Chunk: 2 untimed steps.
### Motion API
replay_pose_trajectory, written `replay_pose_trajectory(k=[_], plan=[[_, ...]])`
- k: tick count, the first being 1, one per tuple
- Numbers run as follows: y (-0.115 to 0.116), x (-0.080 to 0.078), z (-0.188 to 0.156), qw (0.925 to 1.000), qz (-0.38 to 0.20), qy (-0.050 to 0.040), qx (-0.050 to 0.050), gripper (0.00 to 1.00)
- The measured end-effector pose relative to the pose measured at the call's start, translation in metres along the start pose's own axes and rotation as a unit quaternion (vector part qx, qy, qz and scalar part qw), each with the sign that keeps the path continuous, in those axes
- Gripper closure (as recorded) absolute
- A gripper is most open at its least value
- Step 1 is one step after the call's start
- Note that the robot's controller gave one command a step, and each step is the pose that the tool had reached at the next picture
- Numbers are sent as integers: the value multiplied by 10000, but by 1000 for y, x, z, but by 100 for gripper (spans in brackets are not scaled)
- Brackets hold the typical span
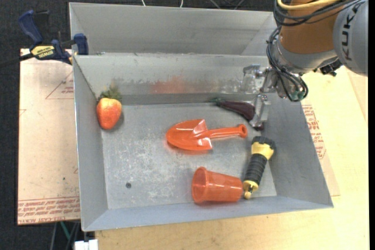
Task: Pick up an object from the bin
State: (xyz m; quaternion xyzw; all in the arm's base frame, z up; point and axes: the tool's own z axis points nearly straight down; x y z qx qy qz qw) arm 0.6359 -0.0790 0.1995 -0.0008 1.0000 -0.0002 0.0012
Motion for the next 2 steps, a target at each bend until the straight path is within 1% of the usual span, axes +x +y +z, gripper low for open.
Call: replay_pose_trajectory(k=[1, 2], plan=[[0, 0, 0, 10000, 0, 0, 0, 0], [20, -15, 15, 9924, -1234, -20, -8, 0]])
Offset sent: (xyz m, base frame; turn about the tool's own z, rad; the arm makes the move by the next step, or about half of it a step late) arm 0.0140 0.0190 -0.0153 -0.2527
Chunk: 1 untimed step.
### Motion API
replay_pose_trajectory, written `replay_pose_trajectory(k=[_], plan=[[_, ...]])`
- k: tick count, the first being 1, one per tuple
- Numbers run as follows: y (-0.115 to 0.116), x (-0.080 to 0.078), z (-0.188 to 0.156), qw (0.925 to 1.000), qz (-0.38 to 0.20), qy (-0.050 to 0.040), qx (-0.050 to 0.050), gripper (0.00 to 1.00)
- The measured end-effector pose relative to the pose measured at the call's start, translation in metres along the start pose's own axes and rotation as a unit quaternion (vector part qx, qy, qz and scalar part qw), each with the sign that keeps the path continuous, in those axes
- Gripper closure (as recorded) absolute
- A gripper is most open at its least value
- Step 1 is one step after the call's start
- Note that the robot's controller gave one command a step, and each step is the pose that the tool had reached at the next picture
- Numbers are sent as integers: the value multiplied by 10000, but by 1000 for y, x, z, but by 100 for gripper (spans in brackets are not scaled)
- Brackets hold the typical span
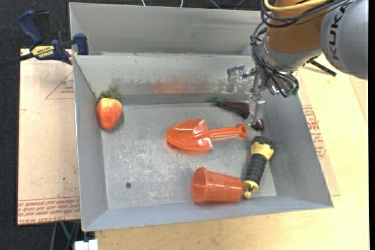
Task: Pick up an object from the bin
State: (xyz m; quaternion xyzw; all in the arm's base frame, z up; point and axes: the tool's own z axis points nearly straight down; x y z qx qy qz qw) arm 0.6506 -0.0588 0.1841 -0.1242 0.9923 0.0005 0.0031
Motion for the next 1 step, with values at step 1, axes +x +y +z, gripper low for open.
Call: replay_pose_trajectory(k=[1], plan=[[15, 0, -3, 9999, -138, 11, 13, 0]])
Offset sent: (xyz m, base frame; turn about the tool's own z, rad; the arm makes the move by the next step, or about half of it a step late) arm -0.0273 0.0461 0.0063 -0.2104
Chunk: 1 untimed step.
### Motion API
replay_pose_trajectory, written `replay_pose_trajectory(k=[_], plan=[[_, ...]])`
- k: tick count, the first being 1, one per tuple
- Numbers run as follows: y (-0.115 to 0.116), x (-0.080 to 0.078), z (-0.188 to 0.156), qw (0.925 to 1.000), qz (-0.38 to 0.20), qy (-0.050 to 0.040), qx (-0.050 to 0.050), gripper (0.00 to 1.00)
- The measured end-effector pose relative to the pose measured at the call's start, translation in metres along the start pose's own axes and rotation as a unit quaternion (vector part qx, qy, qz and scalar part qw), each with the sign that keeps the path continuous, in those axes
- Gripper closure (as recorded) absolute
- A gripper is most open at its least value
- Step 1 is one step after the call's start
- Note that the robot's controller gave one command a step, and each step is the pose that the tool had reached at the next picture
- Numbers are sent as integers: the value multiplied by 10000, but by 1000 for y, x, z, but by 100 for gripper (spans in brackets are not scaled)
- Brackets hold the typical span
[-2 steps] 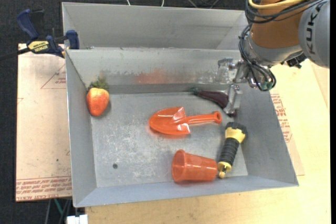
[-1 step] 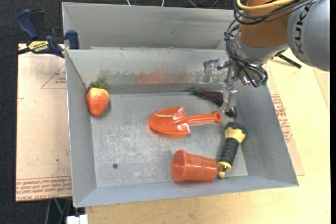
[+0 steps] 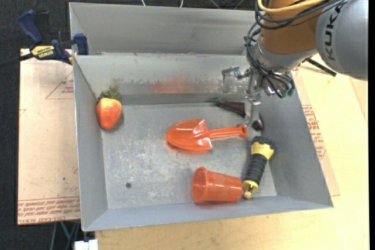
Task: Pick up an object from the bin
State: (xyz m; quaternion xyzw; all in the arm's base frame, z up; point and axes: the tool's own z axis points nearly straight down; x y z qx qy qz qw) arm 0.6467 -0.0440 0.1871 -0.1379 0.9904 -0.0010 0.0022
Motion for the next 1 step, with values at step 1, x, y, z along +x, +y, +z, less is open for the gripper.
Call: replay_pose_trajectory(k=[1], plan=[[21, 6, -2, 9980, -635, -11, -8, 0]])
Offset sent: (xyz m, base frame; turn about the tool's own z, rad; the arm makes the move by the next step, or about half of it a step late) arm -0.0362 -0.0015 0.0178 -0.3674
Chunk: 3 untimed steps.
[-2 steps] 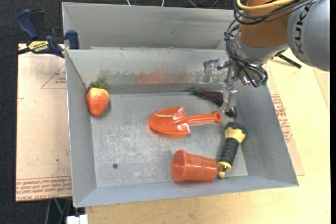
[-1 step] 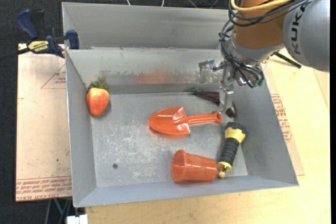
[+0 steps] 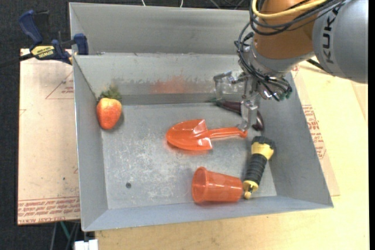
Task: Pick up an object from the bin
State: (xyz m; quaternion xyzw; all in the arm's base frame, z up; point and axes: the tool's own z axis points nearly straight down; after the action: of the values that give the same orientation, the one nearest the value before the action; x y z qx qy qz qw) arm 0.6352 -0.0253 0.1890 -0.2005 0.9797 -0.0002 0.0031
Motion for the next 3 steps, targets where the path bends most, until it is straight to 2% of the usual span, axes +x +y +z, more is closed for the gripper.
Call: replay_pose_trajectory(k=[1, 2, 3], plan=[[-10, 30, -16, 9931, -1172, -16, 8, 0], [23, -13, 26, 9980, 639, -9, -23, 0], [-5, 22, 47, 9937, -1122, -34, 5, 0]])
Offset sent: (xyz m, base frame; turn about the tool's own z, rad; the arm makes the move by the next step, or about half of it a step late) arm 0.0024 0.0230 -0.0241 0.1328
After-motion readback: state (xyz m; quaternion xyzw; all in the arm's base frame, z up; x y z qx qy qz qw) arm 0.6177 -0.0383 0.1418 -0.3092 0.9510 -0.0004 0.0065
